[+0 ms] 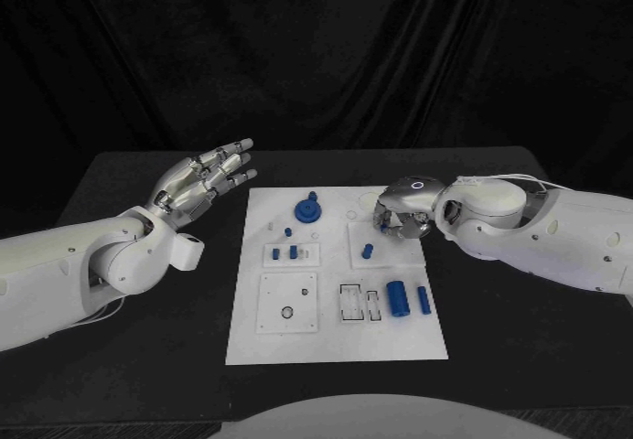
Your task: Assemble the parts on the task board
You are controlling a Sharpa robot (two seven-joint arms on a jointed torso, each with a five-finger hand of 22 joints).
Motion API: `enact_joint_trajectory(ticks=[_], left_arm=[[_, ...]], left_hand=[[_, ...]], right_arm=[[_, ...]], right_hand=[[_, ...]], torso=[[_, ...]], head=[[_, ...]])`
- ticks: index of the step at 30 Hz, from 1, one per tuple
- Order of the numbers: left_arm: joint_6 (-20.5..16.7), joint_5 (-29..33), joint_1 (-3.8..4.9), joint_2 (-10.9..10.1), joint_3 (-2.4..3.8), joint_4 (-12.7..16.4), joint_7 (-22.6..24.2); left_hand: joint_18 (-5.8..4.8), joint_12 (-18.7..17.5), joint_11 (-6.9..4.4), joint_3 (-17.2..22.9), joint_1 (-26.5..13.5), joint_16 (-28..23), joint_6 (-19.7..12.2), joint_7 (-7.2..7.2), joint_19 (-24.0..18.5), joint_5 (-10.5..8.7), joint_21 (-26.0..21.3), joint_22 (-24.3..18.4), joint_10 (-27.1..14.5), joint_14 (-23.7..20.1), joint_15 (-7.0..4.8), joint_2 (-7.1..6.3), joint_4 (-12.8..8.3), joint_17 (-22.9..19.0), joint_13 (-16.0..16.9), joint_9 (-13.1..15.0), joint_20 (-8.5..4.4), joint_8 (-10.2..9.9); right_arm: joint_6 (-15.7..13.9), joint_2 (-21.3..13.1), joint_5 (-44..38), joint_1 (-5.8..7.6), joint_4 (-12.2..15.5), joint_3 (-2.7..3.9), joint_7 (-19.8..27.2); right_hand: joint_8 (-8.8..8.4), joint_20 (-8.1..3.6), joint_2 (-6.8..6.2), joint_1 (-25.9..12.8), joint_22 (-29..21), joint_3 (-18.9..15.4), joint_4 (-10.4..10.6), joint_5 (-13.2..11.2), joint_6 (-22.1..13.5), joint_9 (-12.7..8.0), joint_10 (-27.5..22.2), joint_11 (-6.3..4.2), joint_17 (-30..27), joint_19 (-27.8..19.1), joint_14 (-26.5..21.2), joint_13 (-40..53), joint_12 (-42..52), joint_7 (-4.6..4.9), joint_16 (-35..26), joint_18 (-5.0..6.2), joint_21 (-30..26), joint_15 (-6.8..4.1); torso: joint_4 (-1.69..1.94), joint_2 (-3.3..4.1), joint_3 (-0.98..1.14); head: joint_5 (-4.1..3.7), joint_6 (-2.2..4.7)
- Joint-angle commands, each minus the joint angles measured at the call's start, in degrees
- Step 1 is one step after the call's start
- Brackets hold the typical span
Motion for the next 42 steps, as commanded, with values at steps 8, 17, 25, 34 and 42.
enact_joint_trajectory(ticks=[8,17,25,34,42], left_arm=[[0.5,0.4,-0.08,0.1,0.05,0.0,11.2],[0.7,0.4,-0.09,0.3,0.05,-0.2,10.5],[1.1,0.4,-0.10,0.7,0.05,-0.5,9.8],[1.4,0.4,-0.13,1.0,0.04,-0.8,9.2],[1.8,0.4,-0.28,1.3,0.04,-1.2,8.9]], left_hand=[[0.04,0.5,0.73,0.1,1.1,0.7,0.5,0.33,1.0,1.45,0.5,0.3,0.2,0.6,0.70,0.24,-1.3,0.2,0.1,0.1,0.17,0.2],[-0.25,0.6,1.11,0.3,1.5,1.0,0.4,0.39,1.5,2.25,0.6,0.4,0.3,0.9,0.97,0.44,-1.9,0.2,0.1,0.1,0.19,0.2],[-0.53,0.5,1.43,0.4,1.8,1.3,0.3,0.63,1.9,2.82,0.8,0.6,0.3,1.0,1.29,0.66,-2.5,0.3,0.1,0.1,0.24,0.2],[-0.67,0.5,1.53,0.5,2.0,1.4,0.4,0.77,2.1,3.12,0.8,0.7,0.3,1.2,1.41,0.73,-2.8,0.3,0.1,0.1,0.25,0.2],[-0.73,0.5,1.56,0.5,2.0,1.5,0.3,0.82,2.1,3.19,0.9,0.7,0.4,1.2,1.46,0.78,-2.9,0.3,0.1,0.1,0.25,0.2]], right_arm=[[-2.4,-0.9,0.4,-0.45,0.5,-0.21,0.8],[-5.5,-2.5,0.4,0.36,2.5,-0.20,0.8],[-8.3,-4.1,0.4,3.03,5.0,-0.20,0.7],[-9.8,-6.0,0.4,5.12,9.4,-0.20,0.3],[-7.2,-6.1,0.4,4.95,15.3,-0.21,-0.1]], right_hand=[[0.73,-0.59,0.45,0.9,1.0,-0.2,-1.2,-0.9,2.0,0.7,2.1,-0.40,0.2,0.0,-0.1,0.1,0.6,-0.20,-0.2,0.16,0.6,-0.64],[0.76,-0.66,0.67,0.9,1.3,-0.3,-1.3,-1.5,2.4,0.9,2.5,-0.55,0.2,-0.1,-0.1,0.1,0.5,-0.35,-0.2,0.12,1.0,-0.73],[0.61,-0.66,0.77,0.9,1.5,-0.3,-1.3,-1.8,2.2,0.9,2.4,-0.51,0.2,-0.1,-0.1,0.0,0.4,-0.32,-0.2,0.08,1.2,-0.72],[0.51,-0.64,0.82,0.7,1.6,-0.3,-1.2,-1.9,2.1,0.9,2.4,-0.46,0.2,-0.1,-0.1,0.0,0.2,-0.29,-0.2,0.05,1.3,-0.68],[0.04,-0.60,0.74,0.6,1.8,-0.4,-1.1,-2.0,1.6,0.7,2.1,-0.34,0.3,-0.2,-0.1,-0.1,-0.1,-0.16,-0.2,-0.01,1.6,-0.60]], torso=[[-0.03,-0.04,-0.03],[-0.01,-0.04,-0.05],[-0.03,-0.07,-0.09],[0.01,-0.09,-0.06],[-0.02,-0.08,0.03]], head=[[0.29,-0.25],[0.60,-0.44],[0.99,-0.78],[1.72,-1.40],[3.00,-2.13]])
